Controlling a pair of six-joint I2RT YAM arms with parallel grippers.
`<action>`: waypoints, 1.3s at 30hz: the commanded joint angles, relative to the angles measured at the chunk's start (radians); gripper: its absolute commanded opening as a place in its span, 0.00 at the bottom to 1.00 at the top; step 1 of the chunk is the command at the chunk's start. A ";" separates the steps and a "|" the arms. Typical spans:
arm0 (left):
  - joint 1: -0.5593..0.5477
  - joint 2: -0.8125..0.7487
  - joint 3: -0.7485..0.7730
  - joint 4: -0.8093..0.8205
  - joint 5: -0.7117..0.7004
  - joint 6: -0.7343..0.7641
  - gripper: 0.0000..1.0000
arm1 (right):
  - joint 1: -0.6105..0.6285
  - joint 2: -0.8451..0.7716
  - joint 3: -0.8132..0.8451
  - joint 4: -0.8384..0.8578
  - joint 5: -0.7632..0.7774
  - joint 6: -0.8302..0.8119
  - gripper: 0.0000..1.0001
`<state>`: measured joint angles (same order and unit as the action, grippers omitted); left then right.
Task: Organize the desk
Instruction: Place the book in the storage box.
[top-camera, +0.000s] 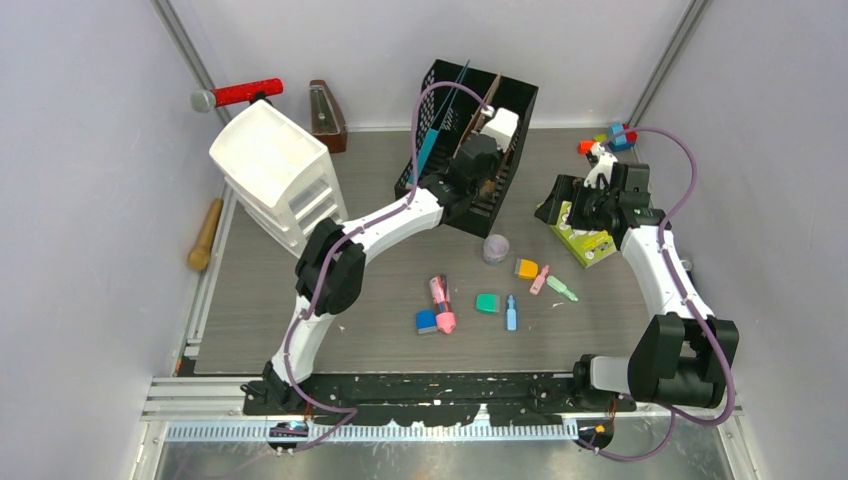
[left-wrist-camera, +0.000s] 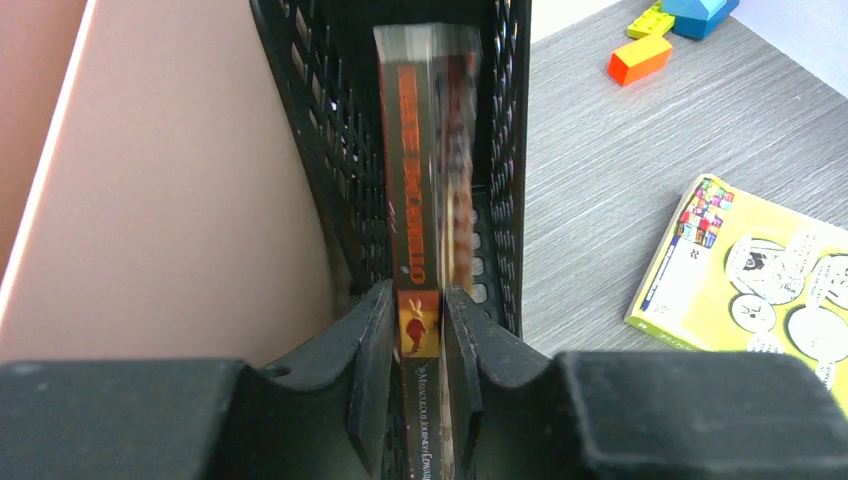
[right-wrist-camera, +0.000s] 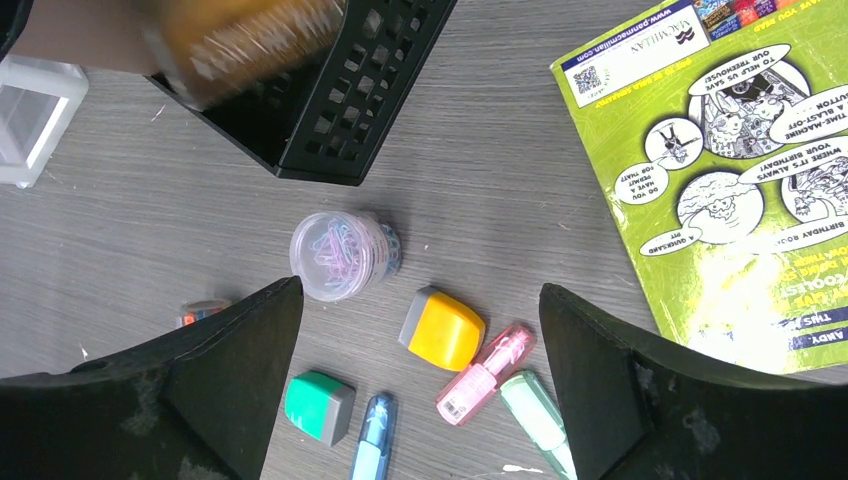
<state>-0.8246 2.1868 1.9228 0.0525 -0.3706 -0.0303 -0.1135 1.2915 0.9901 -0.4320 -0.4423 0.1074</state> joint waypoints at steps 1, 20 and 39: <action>0.013 0.008 -0.034 -0.058 -0.022 0.001 0.27 | -0.003 0.004 0.041 0.014 -0.015 -0.010 0.94; 0.012 -0.066 0.061 -0.233 0.077 0.165 0.67 | -0.003 0.008 0.042 0.011 -0.018 -0.013 0.95; -0.113 -0.014 0.374 -0.599 0.066 0.437 1.00 | -0.003 0.020 0.054 -0.008 -0.034 -0.015 0.95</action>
<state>-0.9428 2.0918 2.1323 -0.3889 -0.3248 0.3702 -0.1135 1.3201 0.9970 -0.4484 -0.4599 0.1066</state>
